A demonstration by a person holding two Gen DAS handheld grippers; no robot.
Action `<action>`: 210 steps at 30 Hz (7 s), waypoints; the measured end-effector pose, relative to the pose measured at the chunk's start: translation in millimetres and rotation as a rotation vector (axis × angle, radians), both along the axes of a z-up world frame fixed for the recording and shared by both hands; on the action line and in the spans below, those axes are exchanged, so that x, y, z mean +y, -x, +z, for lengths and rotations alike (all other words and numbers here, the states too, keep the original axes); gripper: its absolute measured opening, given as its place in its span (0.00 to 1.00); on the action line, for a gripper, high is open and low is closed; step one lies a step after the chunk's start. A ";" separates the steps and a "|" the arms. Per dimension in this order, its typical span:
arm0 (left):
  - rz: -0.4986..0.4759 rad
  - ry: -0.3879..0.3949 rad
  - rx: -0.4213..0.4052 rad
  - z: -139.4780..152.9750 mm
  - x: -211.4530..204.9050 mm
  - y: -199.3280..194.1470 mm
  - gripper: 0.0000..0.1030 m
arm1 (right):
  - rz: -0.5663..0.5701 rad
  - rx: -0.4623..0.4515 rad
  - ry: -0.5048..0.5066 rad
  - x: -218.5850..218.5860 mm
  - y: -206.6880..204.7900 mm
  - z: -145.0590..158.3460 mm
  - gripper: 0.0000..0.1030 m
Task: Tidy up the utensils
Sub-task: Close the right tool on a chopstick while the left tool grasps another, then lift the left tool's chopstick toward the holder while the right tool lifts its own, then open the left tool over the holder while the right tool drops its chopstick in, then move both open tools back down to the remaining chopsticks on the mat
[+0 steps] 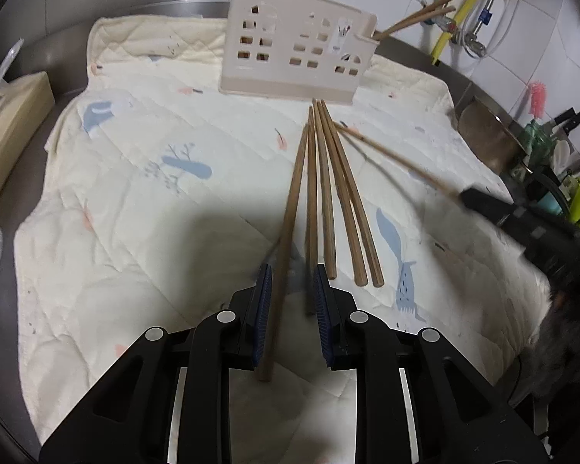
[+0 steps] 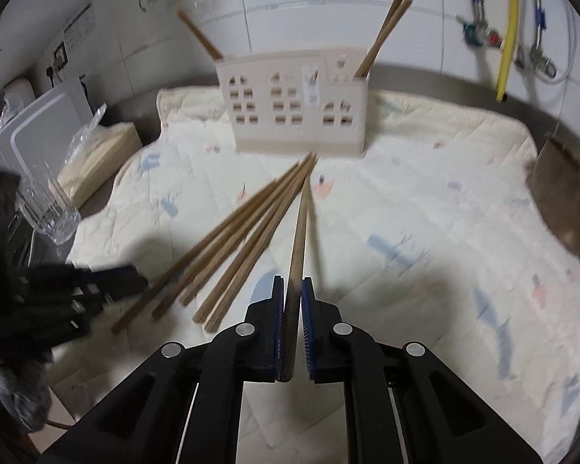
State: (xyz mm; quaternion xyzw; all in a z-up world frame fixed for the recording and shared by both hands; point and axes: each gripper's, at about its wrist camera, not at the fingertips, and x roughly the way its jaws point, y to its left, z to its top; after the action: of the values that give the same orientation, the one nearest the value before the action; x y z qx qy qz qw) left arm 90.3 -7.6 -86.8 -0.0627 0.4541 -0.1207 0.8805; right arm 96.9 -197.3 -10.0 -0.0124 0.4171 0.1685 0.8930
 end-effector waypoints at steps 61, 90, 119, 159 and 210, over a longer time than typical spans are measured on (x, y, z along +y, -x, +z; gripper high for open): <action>-0.018 -0.037 -0.185 92.2 3.9 -26.1 0.06 | 0.039 -0.222 -0.007 -18.8 -78.7 105.9 0.06; -0.038 -0.048 -0.248 122.2 -2.7 -49.1 0.06 | 0.080 -0.224 -0.103 -24.3 -79.7 91.7 0.06; -0.002 -0.160 -0.361 220.9 7.9 -123.2 0.06 | 0.055 -0.472 -0.081 -11.4 -148.6 224.7 0.06; 0.006 -0.104 -0.332 199.7 16.0 -136.0 0.41 | -0.030 -0.470 -0.100 -6.7 -219.9 185.5 0.39; 0.185 0.018 -0.228 80.5 65.0 -11.8 0.63 | -0.004 0.155 -0.110 40.9 -9.3 -41.1 0.15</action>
State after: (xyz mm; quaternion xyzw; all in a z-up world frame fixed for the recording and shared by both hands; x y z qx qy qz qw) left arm 102.1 57.3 -6.3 -0.0982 0.3425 -0.0493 0.9331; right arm 106.2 -156.3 -51.1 0.0504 0.4751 0.1898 0.8577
